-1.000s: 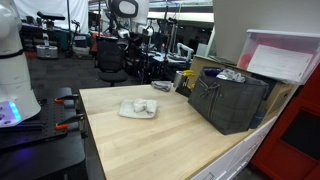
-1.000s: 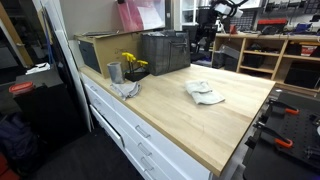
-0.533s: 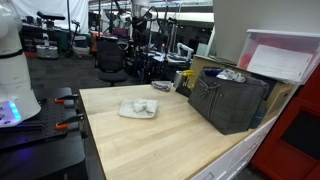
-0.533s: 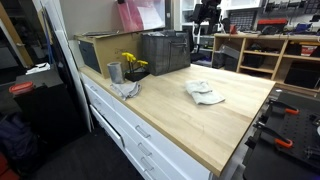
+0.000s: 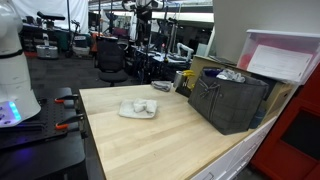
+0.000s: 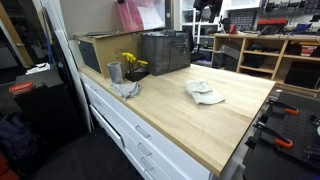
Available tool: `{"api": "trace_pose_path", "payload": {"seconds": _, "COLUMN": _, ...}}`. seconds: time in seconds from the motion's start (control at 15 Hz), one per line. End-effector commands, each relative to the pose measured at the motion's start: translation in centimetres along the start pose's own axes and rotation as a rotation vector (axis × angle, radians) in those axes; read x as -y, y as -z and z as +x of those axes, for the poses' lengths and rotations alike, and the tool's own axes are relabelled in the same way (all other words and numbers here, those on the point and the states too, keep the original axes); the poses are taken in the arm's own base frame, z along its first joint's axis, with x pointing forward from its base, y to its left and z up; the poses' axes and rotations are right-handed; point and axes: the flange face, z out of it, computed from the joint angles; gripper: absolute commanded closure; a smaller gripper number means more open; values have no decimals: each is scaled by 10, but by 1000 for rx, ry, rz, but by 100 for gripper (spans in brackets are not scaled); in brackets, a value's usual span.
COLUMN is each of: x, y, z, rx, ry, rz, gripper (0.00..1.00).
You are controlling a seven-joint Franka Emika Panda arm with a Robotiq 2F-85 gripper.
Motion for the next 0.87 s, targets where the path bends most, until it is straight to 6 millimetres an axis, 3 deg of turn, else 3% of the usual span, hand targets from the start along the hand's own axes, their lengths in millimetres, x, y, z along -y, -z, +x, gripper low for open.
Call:
{"api": "trace_pose_path", "payload": {"seconds": 0.0, "x": -5, "y": 20, "z": 14, "rx": 33, "ry": 7, "rz": -7, "gripper": 0}}
{"api": "trace_pose_path", "payload": {"seconds": 0.33, "x": 2, "y": 36, "z": 21, "rx": -10, "ry": 12, "rz": 20, "gripper": 0}}
{"api": "trace_pose_path", "payload": {"seconds": 0.4, "x": 0, "y": 29, "z": 15, "rx": 1, "ry": 2, "rz": 1, "gripper": 0}}
{"api": "trace_pose_path", "payload": {"seconds": 0.8, "x": 1, "y": 27, "z": 15, "rx": 4, "ry": 3, "rz": 2, "gripper": 0}}
